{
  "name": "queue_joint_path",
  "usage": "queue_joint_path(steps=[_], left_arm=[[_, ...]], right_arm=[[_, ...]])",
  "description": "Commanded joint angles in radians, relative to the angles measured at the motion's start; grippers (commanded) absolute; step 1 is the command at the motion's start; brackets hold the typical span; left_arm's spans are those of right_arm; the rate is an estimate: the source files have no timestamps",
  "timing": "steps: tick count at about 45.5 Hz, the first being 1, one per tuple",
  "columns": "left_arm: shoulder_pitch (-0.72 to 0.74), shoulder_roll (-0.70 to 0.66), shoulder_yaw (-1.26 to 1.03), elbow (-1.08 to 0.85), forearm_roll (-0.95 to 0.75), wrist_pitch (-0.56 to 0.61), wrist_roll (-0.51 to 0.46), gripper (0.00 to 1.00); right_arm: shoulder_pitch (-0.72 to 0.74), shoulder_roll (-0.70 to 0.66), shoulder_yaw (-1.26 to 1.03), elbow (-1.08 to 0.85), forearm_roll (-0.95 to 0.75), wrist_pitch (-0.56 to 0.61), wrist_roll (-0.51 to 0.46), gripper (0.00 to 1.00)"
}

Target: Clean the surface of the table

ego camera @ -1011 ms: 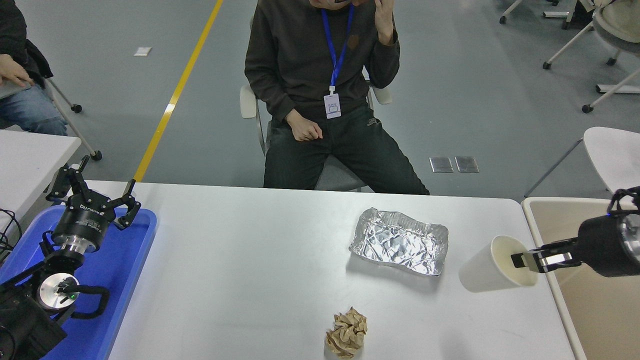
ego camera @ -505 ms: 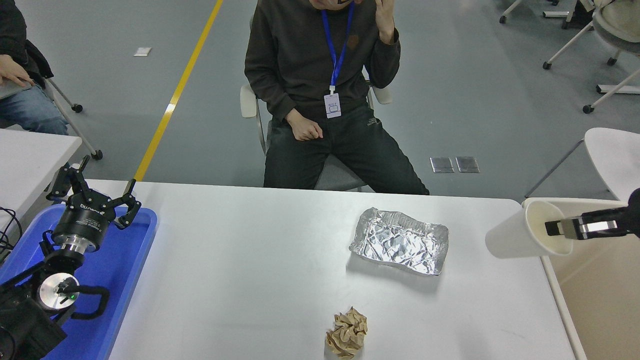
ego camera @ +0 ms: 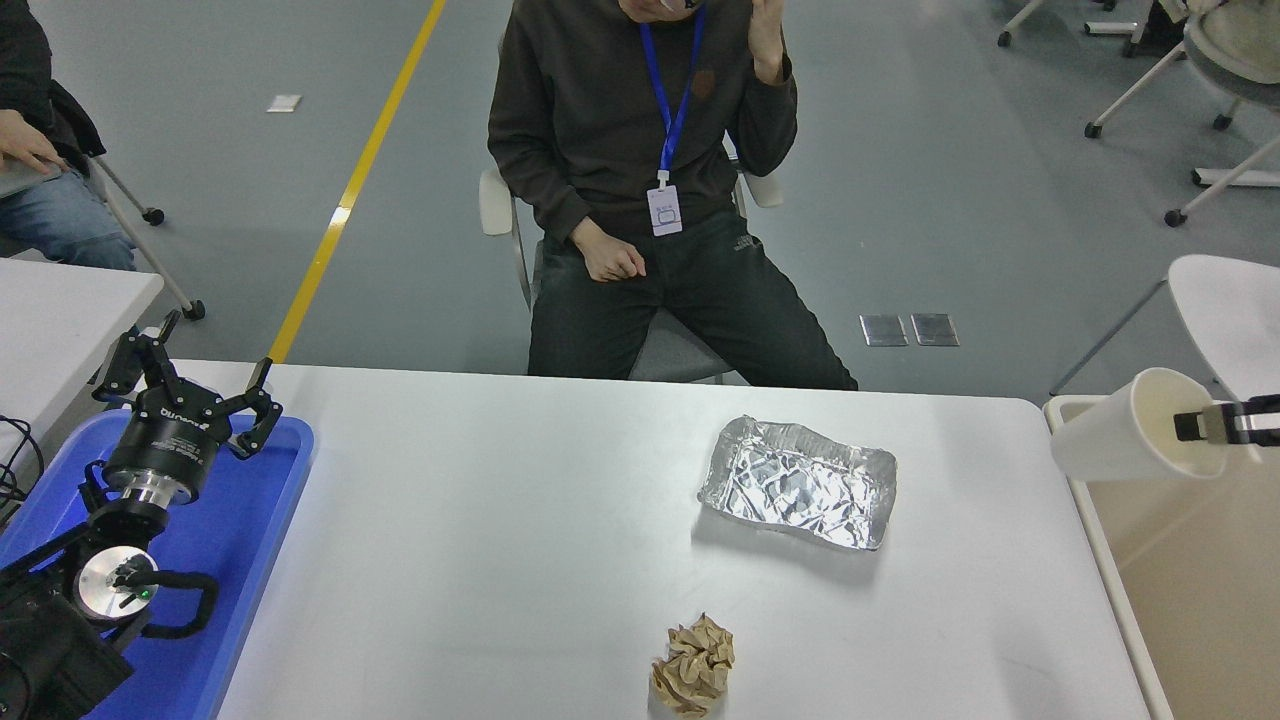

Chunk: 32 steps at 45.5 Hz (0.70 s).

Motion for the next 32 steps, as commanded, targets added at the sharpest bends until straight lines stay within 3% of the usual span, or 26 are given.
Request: queue_joint_path(steps=[1, 32], left_arm=[[0.000, 0.000, -0.001, 0.000, 0.000, 0.000, 0.000, 1.00], [0.000, 0.000, -0.001, 0.000, 0.000, 0.000, 0.000, 1.00]], right_arm=[[-0.040, 0.004, -0.059, -0.069, -0.008, -0.087, 0.002, 0.00], [-0.285, 0.142, -0.105, -0.510, -0.024, -0.336, 0.155, 0.00]])
